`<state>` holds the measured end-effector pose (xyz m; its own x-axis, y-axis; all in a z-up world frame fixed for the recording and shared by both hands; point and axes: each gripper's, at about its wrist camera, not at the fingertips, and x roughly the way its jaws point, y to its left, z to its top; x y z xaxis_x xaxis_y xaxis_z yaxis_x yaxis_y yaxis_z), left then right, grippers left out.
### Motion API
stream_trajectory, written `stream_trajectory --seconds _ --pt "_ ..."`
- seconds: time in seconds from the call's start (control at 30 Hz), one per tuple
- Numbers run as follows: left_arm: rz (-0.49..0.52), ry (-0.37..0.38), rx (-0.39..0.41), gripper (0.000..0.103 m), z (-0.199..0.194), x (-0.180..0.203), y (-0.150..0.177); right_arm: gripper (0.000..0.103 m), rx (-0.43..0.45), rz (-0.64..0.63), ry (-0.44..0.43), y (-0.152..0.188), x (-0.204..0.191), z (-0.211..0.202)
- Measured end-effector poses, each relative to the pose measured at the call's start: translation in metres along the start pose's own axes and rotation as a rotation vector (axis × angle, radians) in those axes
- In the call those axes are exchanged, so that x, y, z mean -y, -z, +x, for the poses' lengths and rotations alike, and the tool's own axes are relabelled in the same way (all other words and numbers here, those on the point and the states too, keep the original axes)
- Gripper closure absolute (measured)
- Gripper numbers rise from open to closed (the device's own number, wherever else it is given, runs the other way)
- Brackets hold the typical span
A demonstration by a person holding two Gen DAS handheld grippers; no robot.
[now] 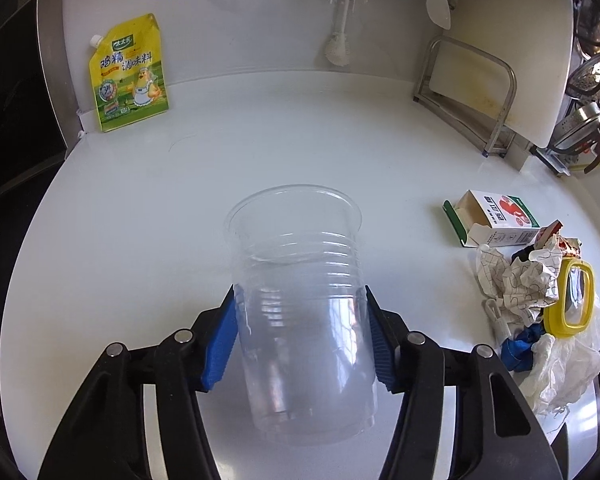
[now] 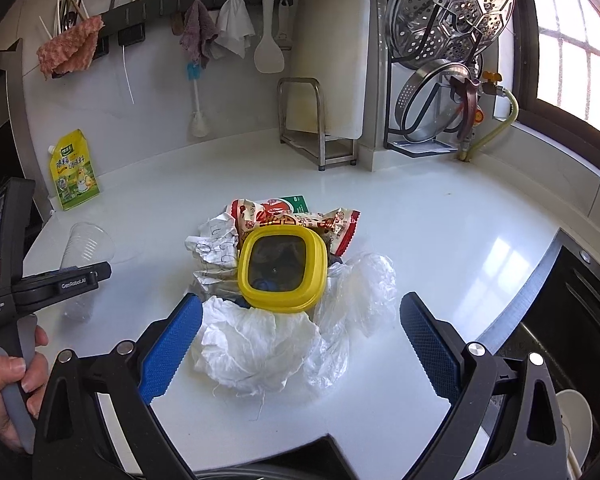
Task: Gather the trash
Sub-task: 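Grasp the clear plastic cup with the left tool while the right tool grasps the yellow-rimmed lid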
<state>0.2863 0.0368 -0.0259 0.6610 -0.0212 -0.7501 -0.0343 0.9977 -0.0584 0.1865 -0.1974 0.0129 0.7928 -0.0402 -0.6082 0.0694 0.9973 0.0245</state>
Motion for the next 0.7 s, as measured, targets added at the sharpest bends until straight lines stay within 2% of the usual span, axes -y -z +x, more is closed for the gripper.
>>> stream_trajectory --seconds 0.2,0.33,0.67,0.7 --pt "0.039 -0.005 0.05 0.047 -0.014 0.007 0.001 0.009 -0.043 -0.046 0.067 -0.01 -0.008 0.034" --pt "0.062 0.001 0.067 0.047 -0.02 0.01 0.003 0.009 -0.07 -0.039 0.073 -0.014 -0.006 0.051" --pt "0.074 0.012 0.067 0.047 -0.023 0.012 0.011 0.01 -0.086 -0.12 0.106 -0.019 -0.022 0.073" --pt "0.076 0.01 0.069 0.047 -0.024 0.012 0.012 0.013 -0.082 -0.129 0.112 -0.018 -0.023 0.074"
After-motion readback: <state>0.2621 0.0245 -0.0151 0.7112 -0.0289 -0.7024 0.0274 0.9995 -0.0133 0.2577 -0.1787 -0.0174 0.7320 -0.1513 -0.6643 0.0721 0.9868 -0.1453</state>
